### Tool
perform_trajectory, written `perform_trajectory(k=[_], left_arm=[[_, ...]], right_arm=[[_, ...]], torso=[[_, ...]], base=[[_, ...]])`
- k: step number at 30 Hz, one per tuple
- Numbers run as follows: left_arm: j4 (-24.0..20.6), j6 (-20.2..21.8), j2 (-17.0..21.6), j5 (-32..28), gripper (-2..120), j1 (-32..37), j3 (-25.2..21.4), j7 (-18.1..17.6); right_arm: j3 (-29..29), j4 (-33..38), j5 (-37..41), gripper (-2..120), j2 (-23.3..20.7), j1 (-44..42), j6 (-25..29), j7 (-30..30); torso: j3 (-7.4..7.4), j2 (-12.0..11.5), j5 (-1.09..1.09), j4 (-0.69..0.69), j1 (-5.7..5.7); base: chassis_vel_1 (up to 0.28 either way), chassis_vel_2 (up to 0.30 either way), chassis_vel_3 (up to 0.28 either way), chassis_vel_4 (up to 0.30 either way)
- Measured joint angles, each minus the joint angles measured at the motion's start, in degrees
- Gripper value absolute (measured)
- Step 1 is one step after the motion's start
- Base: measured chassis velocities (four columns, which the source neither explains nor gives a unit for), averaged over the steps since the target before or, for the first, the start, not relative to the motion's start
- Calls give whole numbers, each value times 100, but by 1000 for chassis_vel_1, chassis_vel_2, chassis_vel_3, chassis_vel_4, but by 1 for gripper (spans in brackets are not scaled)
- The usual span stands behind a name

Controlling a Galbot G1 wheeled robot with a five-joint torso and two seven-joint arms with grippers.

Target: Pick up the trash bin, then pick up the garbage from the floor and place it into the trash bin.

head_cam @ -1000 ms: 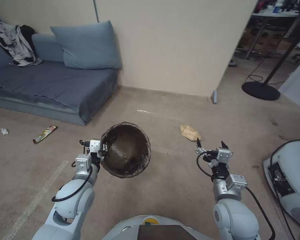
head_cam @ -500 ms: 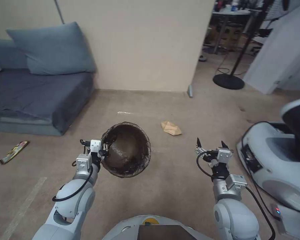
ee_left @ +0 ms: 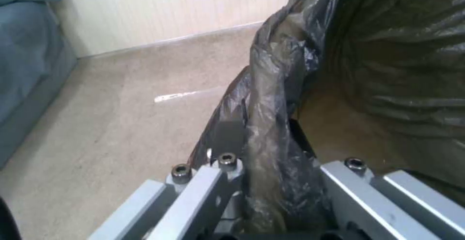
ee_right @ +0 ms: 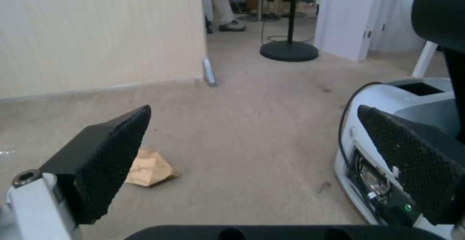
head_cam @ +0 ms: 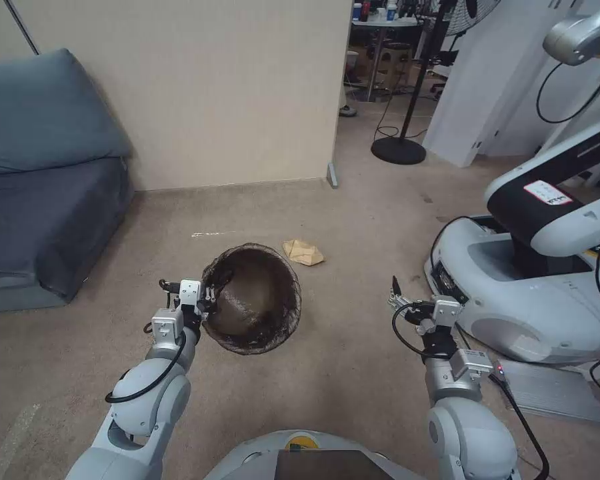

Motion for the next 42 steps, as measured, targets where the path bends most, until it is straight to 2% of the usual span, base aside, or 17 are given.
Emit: perform_trajectory(k=[10,42], left_arm=[[9,-17,-46,11,4,22,-26,-23],[158,-15,-131,25,4,-33,-138,-55]], right_arm=[[4,-31,-1,100,0,12,-17,-16],[16,-109,14,100,0,80,-17,-4]], torso=[[0,0,0,-3,0],[0,0,0,-2,0]], base=[[-16,18,16,-22],[-90,91,94,-90]])
